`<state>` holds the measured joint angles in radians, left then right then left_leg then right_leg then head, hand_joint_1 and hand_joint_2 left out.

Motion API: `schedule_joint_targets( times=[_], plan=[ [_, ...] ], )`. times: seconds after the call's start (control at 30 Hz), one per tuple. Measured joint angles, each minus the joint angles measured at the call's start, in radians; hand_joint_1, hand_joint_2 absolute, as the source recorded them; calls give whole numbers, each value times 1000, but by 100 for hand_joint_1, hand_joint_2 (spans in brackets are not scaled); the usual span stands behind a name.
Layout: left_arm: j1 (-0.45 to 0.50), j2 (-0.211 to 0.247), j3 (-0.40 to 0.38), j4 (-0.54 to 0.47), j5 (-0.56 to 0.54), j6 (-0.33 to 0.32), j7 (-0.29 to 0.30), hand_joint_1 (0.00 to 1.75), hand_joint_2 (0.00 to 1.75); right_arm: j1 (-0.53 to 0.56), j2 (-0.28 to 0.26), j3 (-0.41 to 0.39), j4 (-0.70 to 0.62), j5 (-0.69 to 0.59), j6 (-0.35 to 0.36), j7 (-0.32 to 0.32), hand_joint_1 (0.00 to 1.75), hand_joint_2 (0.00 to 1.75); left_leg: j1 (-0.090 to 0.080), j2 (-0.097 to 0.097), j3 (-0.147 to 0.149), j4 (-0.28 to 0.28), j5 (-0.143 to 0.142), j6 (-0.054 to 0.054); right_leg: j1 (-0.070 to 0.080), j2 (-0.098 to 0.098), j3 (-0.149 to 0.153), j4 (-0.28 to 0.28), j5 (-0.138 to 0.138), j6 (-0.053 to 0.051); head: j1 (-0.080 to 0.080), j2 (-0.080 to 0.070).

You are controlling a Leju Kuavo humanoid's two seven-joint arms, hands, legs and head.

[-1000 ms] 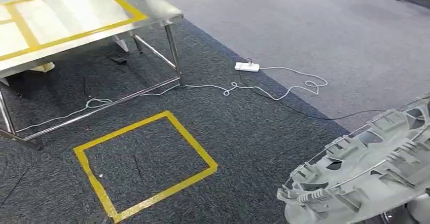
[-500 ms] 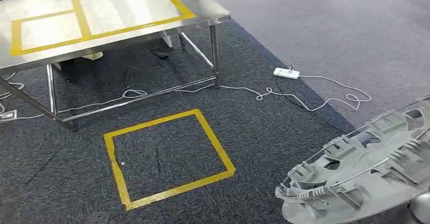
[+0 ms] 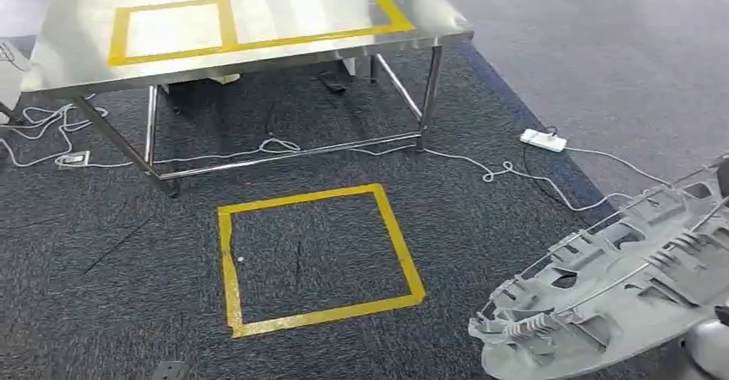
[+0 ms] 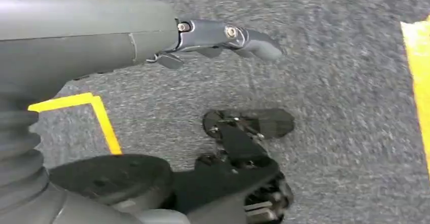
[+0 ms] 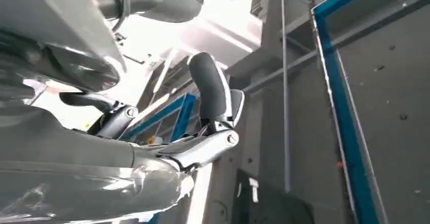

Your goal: Take the parts from the cabinet and place them on the table.

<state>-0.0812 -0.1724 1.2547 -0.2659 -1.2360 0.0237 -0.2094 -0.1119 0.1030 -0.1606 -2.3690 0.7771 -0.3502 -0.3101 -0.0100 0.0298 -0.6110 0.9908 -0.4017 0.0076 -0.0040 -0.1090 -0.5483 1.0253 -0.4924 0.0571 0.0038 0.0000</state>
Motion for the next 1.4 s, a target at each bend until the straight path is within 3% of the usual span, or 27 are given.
schedule_joint_targets(
  times=[0.03,0.07,0.13,0.17,0.2,0.23,0.3,0.33,0.4,0.43,0.47,0.57,0.63,0.73,0.8,1.4],
  plan=[
    [0,1,0,0,0,0,0,0,175,-2,1,0,0,-1,0,-2,175,175,2,-9,2,0,-1,2,-1,47,-8,32,-19,5,2,0],
    [-4,2,0,0,0,0,3,0,175,-3,1,0,1,-4,-3,-2,175,175,3,-20,2,0,-1,7,-3,80,-44,105,-58,7,5,0],
    [-6,2,0,0,-1,0,5,0,175,1,1,0,5,-8,-6,-3,175,175,3,-41,1,0,-1,9,-4,102,-131,270,-123,11,8,0],
    [-5,2,0,0,-1,0,6,0,175,4,1,0,7,-15,-7,-3,175,175,3,-52,2,0,-1,9,-4,104,-158,311,-127,12,7,0],
    [-4,2,0,0,-2,-1,6,0,175,7,1,0,10,-23,-10,-3,175,175,3,-63,2,1,-1,9,-4,105,-164,307,-109,11,8,0],
    [-4,1,0,0,-2,-1,2,0,175,7,1,-1,12,-29,-13,-3,175,175,4,-75,4,2,-2,8,-5,105,-149,258,-67,10,8,0],
    [-5,-2,0,0,-3,-1,-6,0,175,6,1,-6,14,-33,-22,-6,175,175,8,-98,8,5,-5,1,-11,124,-67,72,37,11,8,0],
    [-5,-1,0,0,-3,-2,-10,0,175,5,1,-10,15,-34,-26,-9,175,175,4,-102,6,6,-7,-5,-16,137,-45,24,39,15,9,0],
    [-2,0,0,0,-7,-2,-13,0,175,1,1,-13,18,-40,-34,-14,175,175,0,-112,-2,14,-6,-9,-19,142,-42,8,42,-4,5,0],
    [0,1,0,0,-9,-2,-13,0,175,0,1,-16,18,-45,-39,-14,175,175,-2,-111,-4,13,-1,8,-17,142,-44,8,43,-3,6,0],
    [1,1,0,0,-10,-3,-16,0,175,0,1,-18,18,-47,-44,-17,175,175,-2,-111,-4,12,-1,16,-16,143,-45,8,45,-6,5,0],
    [-1,1,-1,0,-10,-8,-31,0,175,0,1,-27,20,-52,-53,-20,175,175,-1,-109,-1,4,2,19,-13,145,-46,8,45,-14,5,0],
    [-2,0,-1,0,-10,-10,-39,0,175,1,1,-32,23,-60,-60,-25,175,175,0,-108,1,1,3,16,-11,146,-46,9,45,-19,5,0],
    [-2,-1,-2,0,-10,-10,-42,0,175,2,1,-35,25,-65,-64,-31,175,175,4,-107,1,-5,5,-14,-8,146,-49,9,44,-24,5,0],
    [-2,-2,-2,0,-10,-10,-43,0,175,2,1,-35,27,-66,-64,-32,175,175,6,-107,1,-6,6,-24,-7,146,-49,9,45,-25,5,0],
    [1,-5,-19,0,-27,-32,-23,0,175,10,10,-60,39,-92,-134,-35,175,175,4,-107,-1,-5,6,-25,-10,145,-46,2,50,-20,6,0]
  ],
)
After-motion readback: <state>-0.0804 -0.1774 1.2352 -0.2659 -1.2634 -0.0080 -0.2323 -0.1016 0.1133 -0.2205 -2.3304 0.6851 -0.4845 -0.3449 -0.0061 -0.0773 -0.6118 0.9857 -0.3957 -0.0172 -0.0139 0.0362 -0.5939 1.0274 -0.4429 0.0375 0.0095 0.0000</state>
